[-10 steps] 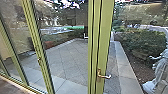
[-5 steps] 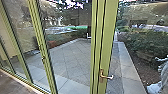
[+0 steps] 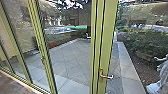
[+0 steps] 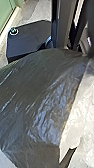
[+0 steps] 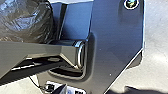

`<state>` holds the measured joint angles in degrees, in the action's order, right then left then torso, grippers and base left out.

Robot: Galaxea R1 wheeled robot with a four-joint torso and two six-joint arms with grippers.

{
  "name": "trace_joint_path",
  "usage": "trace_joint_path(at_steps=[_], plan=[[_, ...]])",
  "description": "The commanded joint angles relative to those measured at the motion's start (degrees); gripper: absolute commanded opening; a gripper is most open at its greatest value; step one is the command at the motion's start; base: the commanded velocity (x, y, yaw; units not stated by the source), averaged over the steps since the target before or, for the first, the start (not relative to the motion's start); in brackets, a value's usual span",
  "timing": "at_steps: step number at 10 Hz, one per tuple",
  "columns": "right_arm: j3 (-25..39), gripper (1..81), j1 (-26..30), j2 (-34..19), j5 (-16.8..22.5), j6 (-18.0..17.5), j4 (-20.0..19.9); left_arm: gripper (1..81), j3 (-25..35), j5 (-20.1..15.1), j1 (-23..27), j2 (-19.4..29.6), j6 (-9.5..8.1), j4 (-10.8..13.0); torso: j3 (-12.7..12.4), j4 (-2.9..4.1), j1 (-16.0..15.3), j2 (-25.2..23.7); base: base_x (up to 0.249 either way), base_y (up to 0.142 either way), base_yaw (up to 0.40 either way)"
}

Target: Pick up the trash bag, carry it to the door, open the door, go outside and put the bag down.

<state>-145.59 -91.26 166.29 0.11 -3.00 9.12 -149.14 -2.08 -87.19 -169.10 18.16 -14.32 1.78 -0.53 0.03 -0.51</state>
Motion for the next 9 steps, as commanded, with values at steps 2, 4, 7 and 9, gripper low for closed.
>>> trace_joint_path(at_steps=[2,4,7,9], plan=[[0.4,81.1,2.3,-0.4,3.3,0.1,-0.3,1.0,-0.2,-3.8,2.7,0.3,-0.14,-0.1,0.0,0.00,0.0,0.0,0.000,0.000,0.000],[1.4,81.1,2.0,-0.7,3.2,0.1,-0.2,1.0,0.0,-4.2,2.7,0.9,-0.15,-0.2,0.0,0.00,0.0,0.0,0.000,0.000,0.000],[9.3,81.1,1.3,-5.4,3.2,0.1,0.0,1.0,1.0,-4.6,2.2,1.7,-0.15,-0.2,0.0,0.00,0.0,0.0,0.000,0.000,0.000],[18.2,81.1,1.1,-11.0,2.8,-0.3,0.0,1.0,4.7,-4.6,2.1,4.2,-0.23,-0.3,0.0,0.00,0.0,0.0,0.000,0.000,0.000]])
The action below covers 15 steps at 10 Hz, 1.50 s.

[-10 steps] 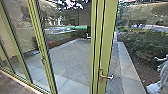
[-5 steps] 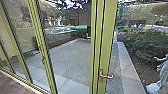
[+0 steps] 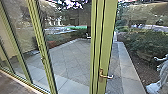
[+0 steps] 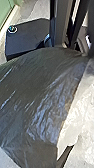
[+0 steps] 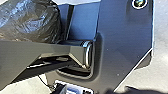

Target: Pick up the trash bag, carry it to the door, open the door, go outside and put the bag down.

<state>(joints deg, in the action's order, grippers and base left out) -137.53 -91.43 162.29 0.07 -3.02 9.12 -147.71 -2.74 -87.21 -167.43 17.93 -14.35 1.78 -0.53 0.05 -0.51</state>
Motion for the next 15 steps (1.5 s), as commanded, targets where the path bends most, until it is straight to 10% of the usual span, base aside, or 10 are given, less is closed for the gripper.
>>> trace_joint_path(at_steps=[1,15], plan=[[13.9,81.1,1.3,-9.8,1.8,-0.3,-0.2,1.0,6.2,-3.9,2.1,4.3,-0.09,-0.3,0.0,0.00,-0.1,0.0,0.000,0.000,0.000],[60.4,81.1,1.8,-45.1,-0.2,0.0,0.2,1.0,7.1,-3.2,1.9,2.4,0.44,0.2,0.0,0.00,-0.1,0.0,0.000,0.000,0.000]])
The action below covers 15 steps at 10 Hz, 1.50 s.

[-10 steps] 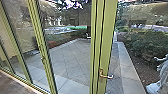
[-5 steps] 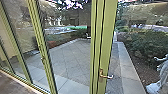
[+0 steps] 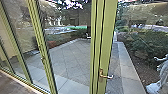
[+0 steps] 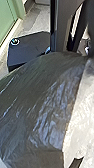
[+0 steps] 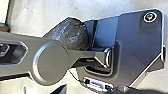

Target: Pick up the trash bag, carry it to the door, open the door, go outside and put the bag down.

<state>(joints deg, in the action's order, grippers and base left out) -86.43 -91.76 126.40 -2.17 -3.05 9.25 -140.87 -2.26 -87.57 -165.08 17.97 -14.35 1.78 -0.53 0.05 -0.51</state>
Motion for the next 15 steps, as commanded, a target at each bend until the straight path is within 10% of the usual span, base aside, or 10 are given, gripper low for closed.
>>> trace_joint_path(at_steps=[1,9,15], plan=[[11.7,81.1,2.4,-11.3,2.0,0.1,0.1,1.0,0.2,-3.7,2.3,-0.1,0.40,0.1,0.0,0.00,-0.1,0.0,0.000,0.000,0.000],[31.5,81.1,13.4,-30.0,3.0,-0.3,-2.7,1.0,0.0,-3.7,2.2,-0.3,0.31,-0.1,0.0,0.00,-0.1,0.0,0.000,0.000,0.000],[36.0,81.1,33.3,-36.4,17.1,-0.6,-13.2,1.0,-1.1,-3.7,2.1,-1.0,0.22,-0.2,0.0,0.00,-0.1,0.0,0.000,0.000,0.000]])
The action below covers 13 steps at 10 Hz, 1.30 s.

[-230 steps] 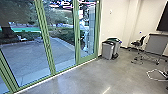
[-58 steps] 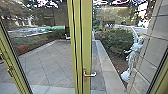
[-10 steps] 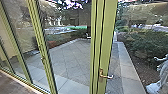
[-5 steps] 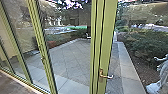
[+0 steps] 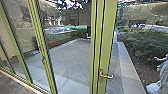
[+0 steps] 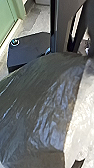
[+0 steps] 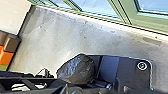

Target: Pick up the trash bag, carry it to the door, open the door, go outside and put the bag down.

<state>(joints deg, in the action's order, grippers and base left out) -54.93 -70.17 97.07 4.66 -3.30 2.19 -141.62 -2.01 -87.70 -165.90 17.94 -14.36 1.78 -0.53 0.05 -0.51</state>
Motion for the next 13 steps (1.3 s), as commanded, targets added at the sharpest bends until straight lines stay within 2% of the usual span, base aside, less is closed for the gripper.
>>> trace_joint_path(at_steps=[1,4,8,9,11,13], plan=[[5.5,81.1,16.0,-8.2,13.1,-0.5,-7.3,1.0,-1.1,-4.0,2.3,-0.6,0.16,-0.1,0.0,0.00,-0.1,0.0,0.000,0.000,0.000],[6.2,81.1,26.8,-9.7,20.4,-4.6,-8.3,1.0,-3.6,-4.0,2.3,-2.1,0.07,-0.1,0.0,0.00,-0.1,0.0,0.000,0.000,0.000],[6.5,81.1,42.9,-9.0,33.4,-13.7,-7.6,1.0,-3.8,-4.0,2.1,-2.2,-0.01,-0.3,0.0,0.00,-0.1,0.0,0.000,0.000,0.000],[6.4,81.1,45.8,-8.7,35.5,-15.1,-7.6,1.0,-3.8,-3.9,2.1,-2.2,-0.01,-0.3,0.0,0.00,-0.1,0.0,0.000,0.000,0.000],[5.4,81.1,49.4,-7.0,37.7,-16.8,-7.6,1.0,-3.8,-4.0,2.1,-2.5,-0.01,-0.3,0.0,0.00,-0.1,0.0,0.000,0.000,0.000],[2.8,81.1,50.5,-4.8,37.6,-17.0,-7.7,1.0,-3.8,-4.0,2.1,-2.5,-0.10,-0.3,0.0,0.00,-0.1,0.0,0.000,0.000,0.000]])
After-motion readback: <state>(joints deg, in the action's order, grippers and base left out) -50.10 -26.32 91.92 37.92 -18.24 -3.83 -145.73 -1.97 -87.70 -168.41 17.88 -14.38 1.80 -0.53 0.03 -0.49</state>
